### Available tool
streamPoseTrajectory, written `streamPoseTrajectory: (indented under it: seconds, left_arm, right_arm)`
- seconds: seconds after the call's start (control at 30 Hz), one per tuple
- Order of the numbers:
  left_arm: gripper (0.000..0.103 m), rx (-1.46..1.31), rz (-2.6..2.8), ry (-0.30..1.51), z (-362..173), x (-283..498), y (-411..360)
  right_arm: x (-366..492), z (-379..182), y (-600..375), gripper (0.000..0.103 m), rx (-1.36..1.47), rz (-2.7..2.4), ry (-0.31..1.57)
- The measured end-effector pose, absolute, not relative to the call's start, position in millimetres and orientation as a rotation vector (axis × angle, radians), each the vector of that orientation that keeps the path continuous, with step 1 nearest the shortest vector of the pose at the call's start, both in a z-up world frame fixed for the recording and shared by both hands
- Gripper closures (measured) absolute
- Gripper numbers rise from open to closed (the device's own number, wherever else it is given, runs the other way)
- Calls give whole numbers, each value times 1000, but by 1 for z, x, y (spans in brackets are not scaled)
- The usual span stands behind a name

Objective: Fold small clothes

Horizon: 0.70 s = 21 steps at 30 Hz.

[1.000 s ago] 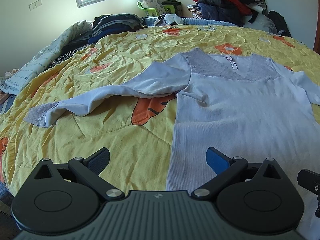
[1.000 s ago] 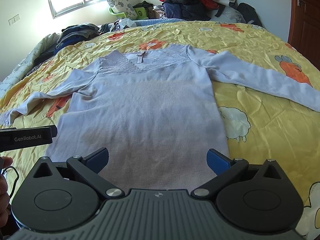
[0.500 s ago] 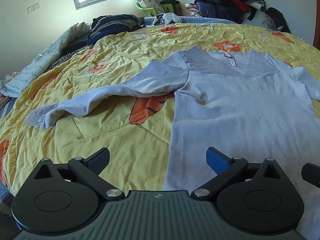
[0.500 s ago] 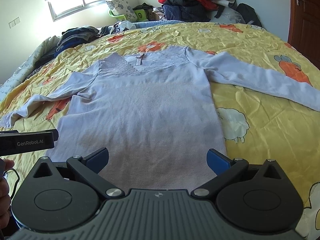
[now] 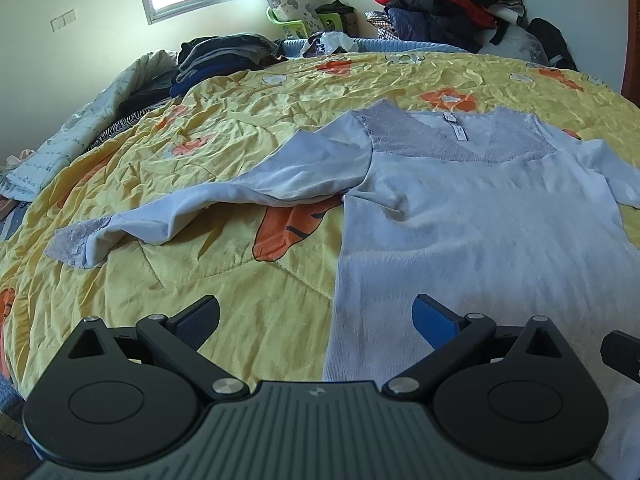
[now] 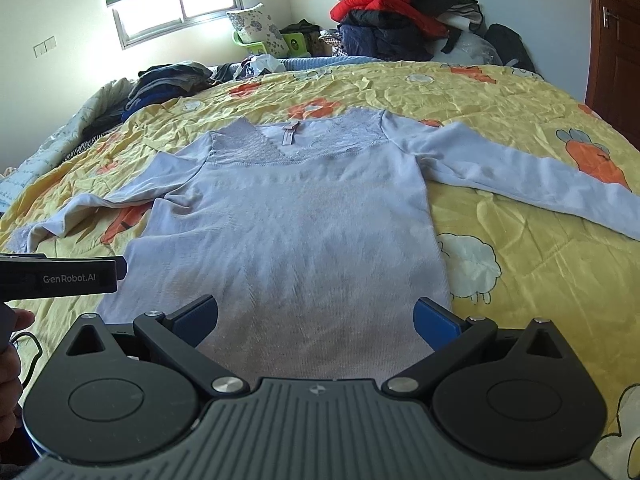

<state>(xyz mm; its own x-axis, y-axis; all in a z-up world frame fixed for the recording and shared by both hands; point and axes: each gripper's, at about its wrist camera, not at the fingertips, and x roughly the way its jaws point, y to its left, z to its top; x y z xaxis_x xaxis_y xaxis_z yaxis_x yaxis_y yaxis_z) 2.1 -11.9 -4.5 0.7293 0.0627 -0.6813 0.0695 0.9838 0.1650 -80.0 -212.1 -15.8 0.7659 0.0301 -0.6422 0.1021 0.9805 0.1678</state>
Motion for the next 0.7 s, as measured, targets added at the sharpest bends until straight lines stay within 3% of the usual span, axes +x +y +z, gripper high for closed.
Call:
streamPoseTrajectory:
  seconds: [0.43,0.7]
  left_arm:
    - [0,119,-85,673,24,16,-28]
    - [0,156,-113,658,18,6,-43]
  right_arm:
    - [-84,-12,-243,1,192,-57,577]
    - [-101,-28,-362,6,545,-309,497]
